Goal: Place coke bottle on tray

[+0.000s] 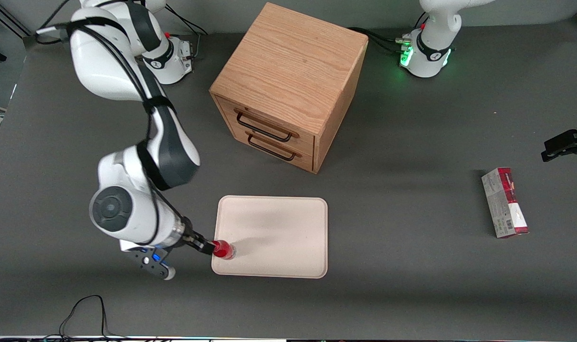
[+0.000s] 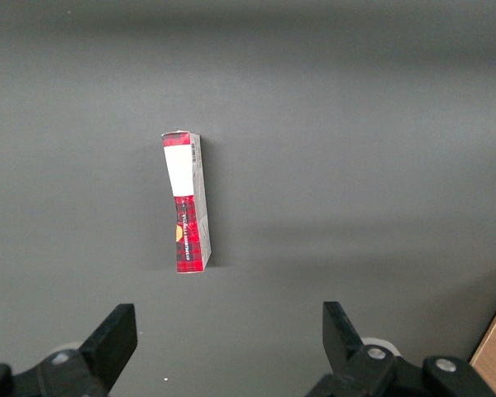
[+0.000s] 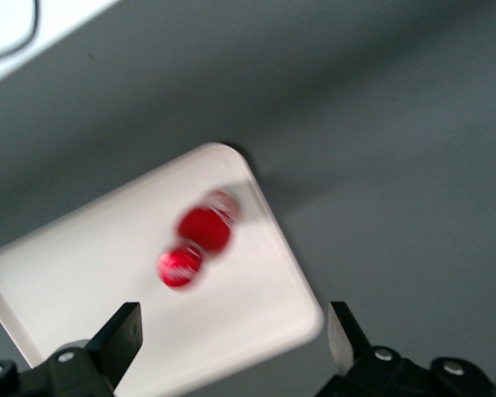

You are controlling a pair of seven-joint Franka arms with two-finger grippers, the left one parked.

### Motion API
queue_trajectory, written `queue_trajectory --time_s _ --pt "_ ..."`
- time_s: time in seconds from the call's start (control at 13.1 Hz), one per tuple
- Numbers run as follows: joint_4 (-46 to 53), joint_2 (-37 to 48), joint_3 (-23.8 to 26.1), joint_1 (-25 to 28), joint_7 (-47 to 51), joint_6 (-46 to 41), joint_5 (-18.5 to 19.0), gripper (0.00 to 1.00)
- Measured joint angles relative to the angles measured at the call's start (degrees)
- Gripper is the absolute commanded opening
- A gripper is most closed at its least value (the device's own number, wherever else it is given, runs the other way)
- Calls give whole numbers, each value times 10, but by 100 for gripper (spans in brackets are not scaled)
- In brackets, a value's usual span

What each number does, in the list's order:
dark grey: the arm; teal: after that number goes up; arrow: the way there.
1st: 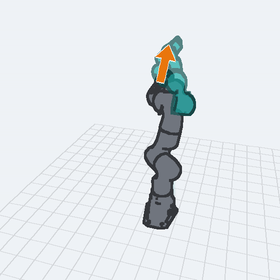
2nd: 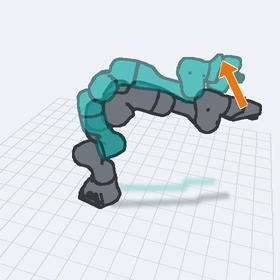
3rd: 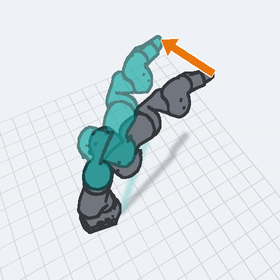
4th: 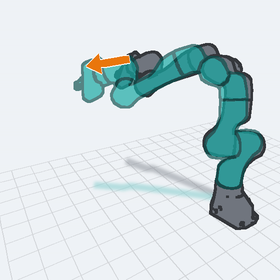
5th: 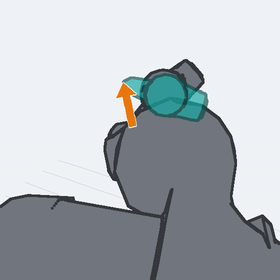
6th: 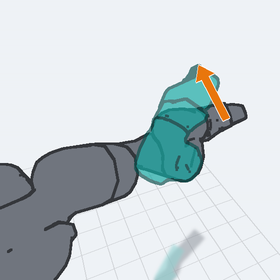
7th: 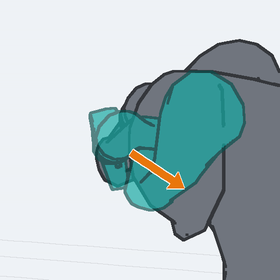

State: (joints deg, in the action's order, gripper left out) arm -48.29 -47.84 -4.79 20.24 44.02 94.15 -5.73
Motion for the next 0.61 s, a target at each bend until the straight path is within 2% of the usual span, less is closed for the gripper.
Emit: queue_trajectory --time_s 0.15,0.31,0.61 --pt "-53 58 -1 -20 -80 -33 -1 100" --pt "-150 134 -11 -34 -165 -34 -1 100" --pt "-353 308 -72 -36 -342 -39 3 100"
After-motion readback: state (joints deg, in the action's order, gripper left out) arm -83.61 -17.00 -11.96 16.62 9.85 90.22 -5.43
